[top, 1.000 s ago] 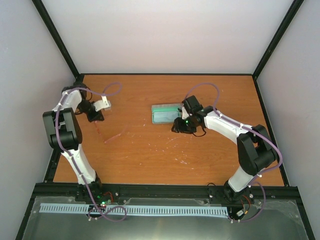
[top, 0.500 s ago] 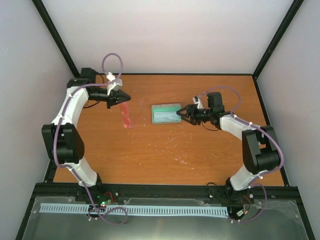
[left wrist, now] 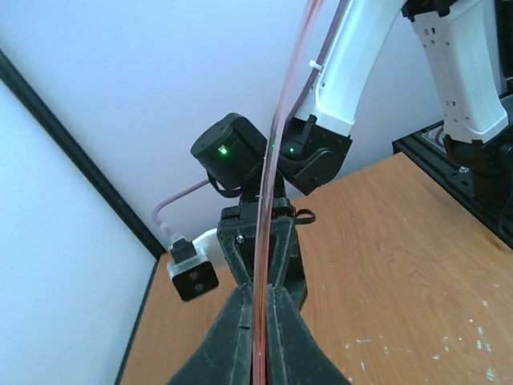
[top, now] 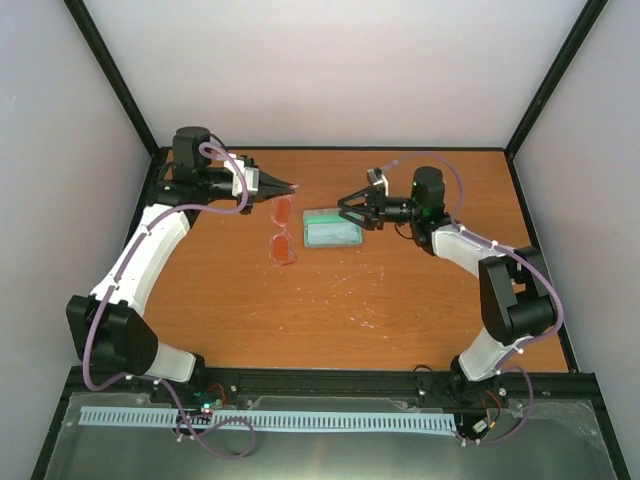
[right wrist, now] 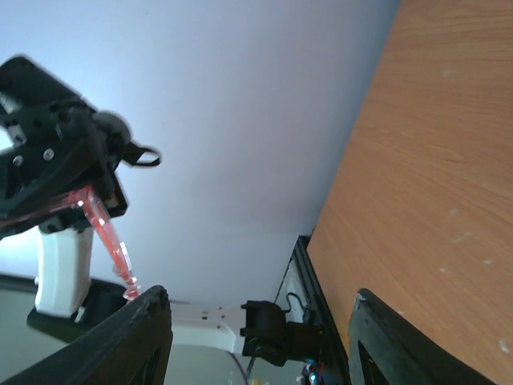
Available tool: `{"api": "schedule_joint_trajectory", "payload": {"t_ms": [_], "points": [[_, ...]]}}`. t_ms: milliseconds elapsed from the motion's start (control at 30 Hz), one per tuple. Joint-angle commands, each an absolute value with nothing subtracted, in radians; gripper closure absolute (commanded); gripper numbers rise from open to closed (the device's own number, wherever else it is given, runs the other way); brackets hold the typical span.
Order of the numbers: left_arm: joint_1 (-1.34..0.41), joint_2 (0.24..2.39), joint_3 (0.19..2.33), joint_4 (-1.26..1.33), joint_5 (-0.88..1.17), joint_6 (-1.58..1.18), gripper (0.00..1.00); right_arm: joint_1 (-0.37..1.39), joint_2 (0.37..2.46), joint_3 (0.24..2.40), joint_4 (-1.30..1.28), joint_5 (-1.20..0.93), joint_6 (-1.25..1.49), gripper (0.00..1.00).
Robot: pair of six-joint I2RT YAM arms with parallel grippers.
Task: Organize the sunglasses
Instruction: Fold the sunglasses.
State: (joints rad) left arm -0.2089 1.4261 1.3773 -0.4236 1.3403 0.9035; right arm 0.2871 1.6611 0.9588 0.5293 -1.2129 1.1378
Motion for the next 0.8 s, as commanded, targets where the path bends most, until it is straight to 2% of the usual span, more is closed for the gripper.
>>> {"api": "schedule_joint_trajectory", "payload": {"t_ms": [0, 167, 333, 500, 767], "points": [[-0.243, 1.401, 1.317, -0.055, 1.440, 0.697, 0.97, 0.364, 1.610, 1.014, 0.623, -1.263, 1.100, 0.43], [-0.278, 1.419, 1.306, 0.038, 1.454, 0.614, 0.97, 0.418, 1.639, 1.011, 0.898, -1.268, 1.245, 0.44], [-0.284, 1.434, 1.281, 0.244, 1.459, 0.423, 0.96, 0.461, 1.698, 1.009, 1.152, -1.265, 1.398, 0.44], [-0.285, 1.453, 1.278, 0.356, 1.452, 0.326, 0.96, 0.480, 1.828, 1.032, 1.664, -1.233, 1.807, 0.49], [-0.287, 1.484, 1.276, 0.442, 1.437, 0.256, 0.95, 0.522, 1.844, 1.063, 1.677, -1.255, 1.834, 0.47]]}}
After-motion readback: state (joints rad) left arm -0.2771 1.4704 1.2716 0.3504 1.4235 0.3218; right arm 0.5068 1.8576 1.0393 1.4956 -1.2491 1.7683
